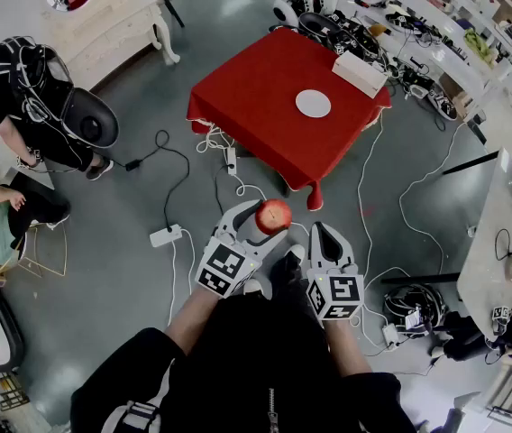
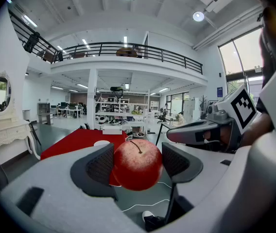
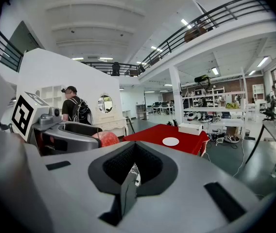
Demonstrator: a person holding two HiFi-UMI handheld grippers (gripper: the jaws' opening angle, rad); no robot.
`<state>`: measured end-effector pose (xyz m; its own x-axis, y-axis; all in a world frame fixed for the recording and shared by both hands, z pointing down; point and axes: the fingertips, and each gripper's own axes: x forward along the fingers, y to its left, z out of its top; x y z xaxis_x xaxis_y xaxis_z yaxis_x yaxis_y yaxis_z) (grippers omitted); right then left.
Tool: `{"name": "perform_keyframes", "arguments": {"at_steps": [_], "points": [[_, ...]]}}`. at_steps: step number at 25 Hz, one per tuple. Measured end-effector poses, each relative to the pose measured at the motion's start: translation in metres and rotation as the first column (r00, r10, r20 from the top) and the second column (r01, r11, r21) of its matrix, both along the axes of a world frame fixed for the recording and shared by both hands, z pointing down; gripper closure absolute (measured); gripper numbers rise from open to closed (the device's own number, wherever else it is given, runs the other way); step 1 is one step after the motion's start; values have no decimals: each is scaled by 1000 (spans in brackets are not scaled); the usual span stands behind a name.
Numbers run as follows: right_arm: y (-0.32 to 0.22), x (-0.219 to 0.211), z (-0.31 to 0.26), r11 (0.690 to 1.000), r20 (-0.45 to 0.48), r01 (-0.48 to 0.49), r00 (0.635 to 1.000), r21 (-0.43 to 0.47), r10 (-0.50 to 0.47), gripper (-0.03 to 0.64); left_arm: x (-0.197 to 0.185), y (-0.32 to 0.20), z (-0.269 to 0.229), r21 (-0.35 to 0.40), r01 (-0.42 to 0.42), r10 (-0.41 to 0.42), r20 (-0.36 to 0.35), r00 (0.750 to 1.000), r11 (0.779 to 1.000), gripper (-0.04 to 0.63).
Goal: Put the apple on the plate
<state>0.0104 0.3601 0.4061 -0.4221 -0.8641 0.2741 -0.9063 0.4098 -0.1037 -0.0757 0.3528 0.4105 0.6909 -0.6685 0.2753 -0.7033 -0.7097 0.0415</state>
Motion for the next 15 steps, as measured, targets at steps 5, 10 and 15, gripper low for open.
{"name": "perform_keyframes", "arguments": {"at_steps": [5, 10, 15], "points": [[5, 6, -6, 999, 39, 3, 999, 33, -5, 606, 5, 4, 2, 3, 3, -3, -5, 1000, 1000, 284], [1, 3, -7, 999, 35, -1, 999, 33, 0, 606, 2, 1, 5, -4, 1, -1, -4, 1000, 1000, 284], [3, 3, -7, 1000, 37, -4, 999, 30, 3, 606, 3, 2, 2, 5, -4, 4, -6, 1000, 1000, 284]]}}
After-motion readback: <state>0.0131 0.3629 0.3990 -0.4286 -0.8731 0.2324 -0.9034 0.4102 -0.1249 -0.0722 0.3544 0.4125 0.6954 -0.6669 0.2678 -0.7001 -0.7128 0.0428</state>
